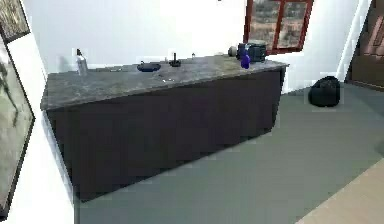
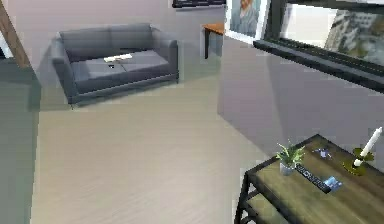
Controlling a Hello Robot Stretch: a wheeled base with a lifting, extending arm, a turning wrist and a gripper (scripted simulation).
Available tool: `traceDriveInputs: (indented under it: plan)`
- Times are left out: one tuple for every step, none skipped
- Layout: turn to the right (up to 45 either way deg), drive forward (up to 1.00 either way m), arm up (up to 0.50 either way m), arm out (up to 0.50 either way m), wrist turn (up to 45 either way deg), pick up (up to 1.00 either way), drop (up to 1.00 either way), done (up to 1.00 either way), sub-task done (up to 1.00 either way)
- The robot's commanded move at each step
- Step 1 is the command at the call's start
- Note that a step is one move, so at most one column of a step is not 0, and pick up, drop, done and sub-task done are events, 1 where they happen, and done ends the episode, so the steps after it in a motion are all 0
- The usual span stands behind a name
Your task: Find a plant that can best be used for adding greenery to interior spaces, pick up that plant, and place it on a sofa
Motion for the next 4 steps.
traceDriveInputs:
  plan:
    - [45.0, 0.00, 0.00, 0.00, 0.0, 0.00, 0.00, 0.00, 0.00]
    - [21.0, 0.00, 0.00, 0.00, 0.0, 0.00, 0.00, 0.00, 0.00]
    - [0.0, 0.20, 0.00, 0.00, 0.0, 0.00, 0.00, 0.00, 0.00]
    - [-15.0, 0.00, 0.00, 0.00, 0.0, 0.00, 0.00, 0.00, 0.00]
